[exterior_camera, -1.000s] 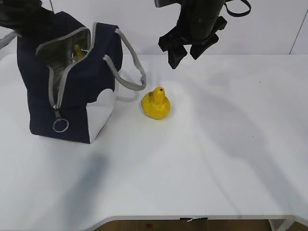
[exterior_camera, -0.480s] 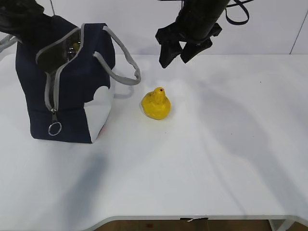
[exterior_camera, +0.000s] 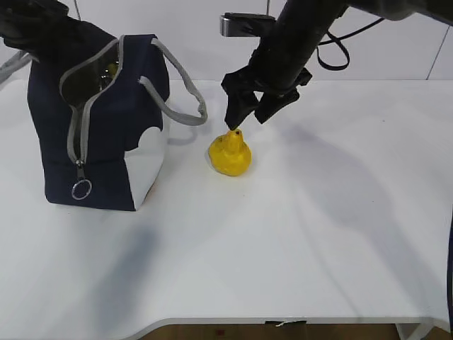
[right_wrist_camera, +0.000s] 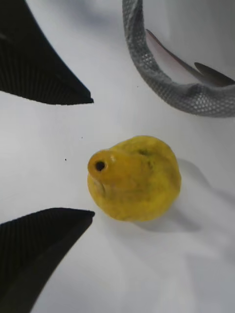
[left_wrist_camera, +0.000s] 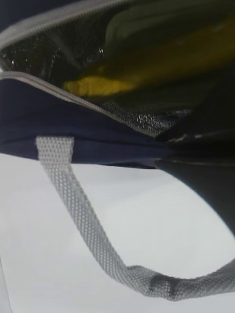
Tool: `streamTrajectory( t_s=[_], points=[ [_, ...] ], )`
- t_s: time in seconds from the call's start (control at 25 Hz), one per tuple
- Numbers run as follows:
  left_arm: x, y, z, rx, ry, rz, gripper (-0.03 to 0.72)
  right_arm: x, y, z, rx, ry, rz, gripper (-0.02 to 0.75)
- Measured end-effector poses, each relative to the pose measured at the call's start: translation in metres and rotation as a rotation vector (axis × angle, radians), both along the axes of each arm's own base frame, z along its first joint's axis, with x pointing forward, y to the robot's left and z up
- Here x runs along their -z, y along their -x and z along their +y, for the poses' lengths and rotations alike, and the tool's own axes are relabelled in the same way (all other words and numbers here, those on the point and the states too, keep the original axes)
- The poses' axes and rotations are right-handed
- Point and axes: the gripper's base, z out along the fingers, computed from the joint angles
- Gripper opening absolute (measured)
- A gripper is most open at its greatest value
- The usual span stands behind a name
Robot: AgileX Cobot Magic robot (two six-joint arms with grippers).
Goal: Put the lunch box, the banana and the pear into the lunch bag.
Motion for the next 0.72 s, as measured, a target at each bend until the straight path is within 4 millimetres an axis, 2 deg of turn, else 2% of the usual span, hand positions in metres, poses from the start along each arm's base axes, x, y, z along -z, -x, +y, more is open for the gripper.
streamTrajectory(
  t_s=[0.28, 0.72],
  points=[
    [0.0, 0.0, -0.002, -0.002, 0.03, -0.001, -0.006, 0.028, 0.0, 0.017, -0.043, 0.038, 0.039, 0.522],
    [-0.001, -0.001, -0.003, -0.001, 0.039, -0.008, -0.006, 0.028, -0.009, 0.018, -0.031, 0.078, -0.074, 0.522]
  ],
)
